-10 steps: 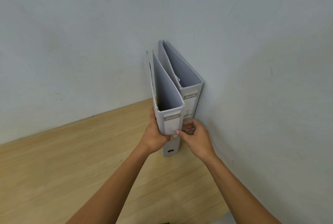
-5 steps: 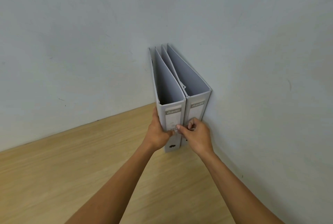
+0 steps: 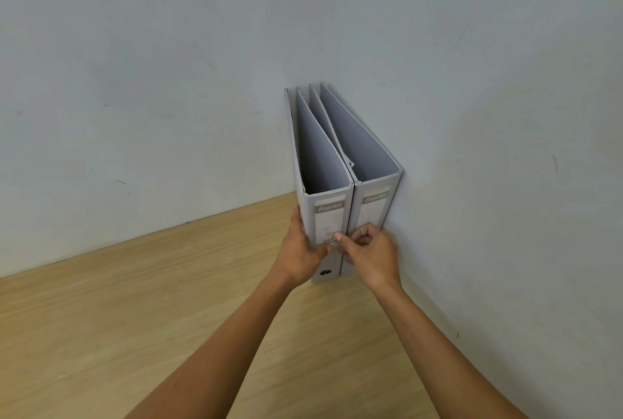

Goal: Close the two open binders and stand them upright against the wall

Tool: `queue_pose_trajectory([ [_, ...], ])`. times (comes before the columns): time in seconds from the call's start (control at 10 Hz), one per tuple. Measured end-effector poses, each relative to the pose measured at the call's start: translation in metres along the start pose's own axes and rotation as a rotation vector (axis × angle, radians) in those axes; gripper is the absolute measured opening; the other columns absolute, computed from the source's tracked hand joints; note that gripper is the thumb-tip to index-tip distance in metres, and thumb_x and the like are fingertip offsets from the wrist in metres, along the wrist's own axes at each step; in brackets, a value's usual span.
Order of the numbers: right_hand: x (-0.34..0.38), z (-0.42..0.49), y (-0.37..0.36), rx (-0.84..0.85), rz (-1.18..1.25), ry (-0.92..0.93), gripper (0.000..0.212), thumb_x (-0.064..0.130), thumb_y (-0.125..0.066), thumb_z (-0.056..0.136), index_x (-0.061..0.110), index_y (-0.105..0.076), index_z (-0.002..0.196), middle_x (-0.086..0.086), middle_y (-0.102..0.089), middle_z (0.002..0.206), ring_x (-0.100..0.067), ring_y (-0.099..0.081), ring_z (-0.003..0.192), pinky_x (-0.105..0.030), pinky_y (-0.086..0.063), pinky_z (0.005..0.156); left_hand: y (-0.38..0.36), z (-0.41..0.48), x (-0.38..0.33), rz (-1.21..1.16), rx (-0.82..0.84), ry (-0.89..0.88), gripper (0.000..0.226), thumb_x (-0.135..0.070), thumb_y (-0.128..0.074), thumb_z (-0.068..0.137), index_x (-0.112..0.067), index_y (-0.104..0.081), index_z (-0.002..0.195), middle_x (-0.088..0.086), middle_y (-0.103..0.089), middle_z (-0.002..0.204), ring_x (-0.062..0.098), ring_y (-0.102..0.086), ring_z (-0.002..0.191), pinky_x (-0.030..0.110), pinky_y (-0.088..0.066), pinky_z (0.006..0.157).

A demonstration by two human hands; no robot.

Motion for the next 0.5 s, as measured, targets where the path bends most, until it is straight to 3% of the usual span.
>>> queue_pose_trajectory([
  [0.1,-0.001,0.000,0.000,0.010,-0.012,0.000,0.027,0.040,-0.080,0.078,0.017,-0.065,0.079,-0.008,-0.076,0.083,-0.027,-0.077,0.083,-0.051,-0.064,0.077,0.002,-0.009,0.003,0.000,0.020,0.007,0.092,-0.010,-0.076,0.085,-0.020,-0.019,0.157,-0.003,-0.049,0.145,0.016,-0.051,0.132,0.002,-0.048,0.081],
  [0.2,-0.005,-0.006,-0.002,0.031,-0.012,-0.007,0.018,0.033,-0.071,0.091,0.016,-0.065,0.088,-0.007,-0.076,0.092,-0.024,-0.076,0.090,-0.048,-0.063,0.084,0.009,-0.019,0.009,0.025,0.028,0.014,0.101,-0.014,-0.074,0.088,-0.022,-0.007,0.162,-0.003,-0.034,0.161,0.024,-0.045,0.143,0.028,-0.048,0.107],
  [0.3,-0.005,-0.019,-0.007,0.073,-0.025,-0.041,0.013,0.028,-0.063,0.098,0.017,-0.064,0.092,-0.008,-0.076,0.098,-0.023,-0.075,0.092,-0.043,-0.062,0.086,0.022,-0.036,0.012,0.053,0.016,0.093,0.101,-0.020,-0.071,0.091,-0.026,-0.001,0.163,0.002,-0.021,0.169,0.027,-0.048,0.141,0.043,-0.050,0.106],
  [0.5,0.008,-0.052,-0.039,0.177,-0.056,-0.055,0.015,0.028,-0.057,0.101,0.018,-0.061,0.091,-0.005,-0.074,0.093,-0.025,-0.076,0.090,-0.044,-0.058,0.088,0.068,-0.076,0.028,0.034,-0.063,0.106,0.094,-0.023,-0.068,0.093,-0.027,-0.005,0.163,0.000,-0.025,0.167,0.021,-0.053,0.135,0.032,-0.052,0.094],
])
Point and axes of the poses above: each hand's wrist, its own z-axis towards the middle knuckle, its own y-axis out of the back of the hand, x = y × z, the point moved 4 cm from there along z, towards the middle knuckle
